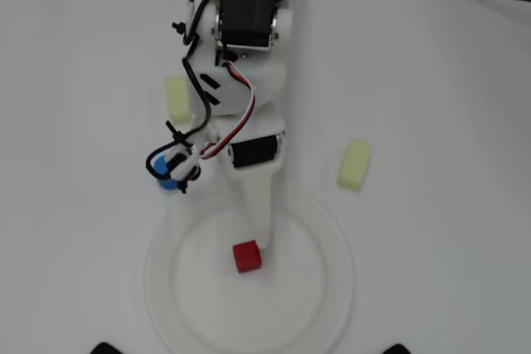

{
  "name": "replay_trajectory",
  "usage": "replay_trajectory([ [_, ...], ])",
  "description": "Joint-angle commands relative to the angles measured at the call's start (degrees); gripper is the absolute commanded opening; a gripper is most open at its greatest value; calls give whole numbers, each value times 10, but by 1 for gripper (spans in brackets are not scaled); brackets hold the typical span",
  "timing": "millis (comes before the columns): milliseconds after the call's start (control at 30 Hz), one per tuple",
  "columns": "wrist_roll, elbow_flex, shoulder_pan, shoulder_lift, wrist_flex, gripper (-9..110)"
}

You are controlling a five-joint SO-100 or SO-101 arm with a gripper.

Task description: Grasp a red block and put it in the dish.

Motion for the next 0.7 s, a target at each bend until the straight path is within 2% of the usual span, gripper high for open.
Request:
replay_trajectory([
  [0, 2, -29, 0, 120, 62, 43],
  [233, 2, 161, 0, 393, 96, 47],
  [433, 46, 432, 2, 695, 94, 47],
  [667, 45, 727, 15, 1059, 129, 42],
])
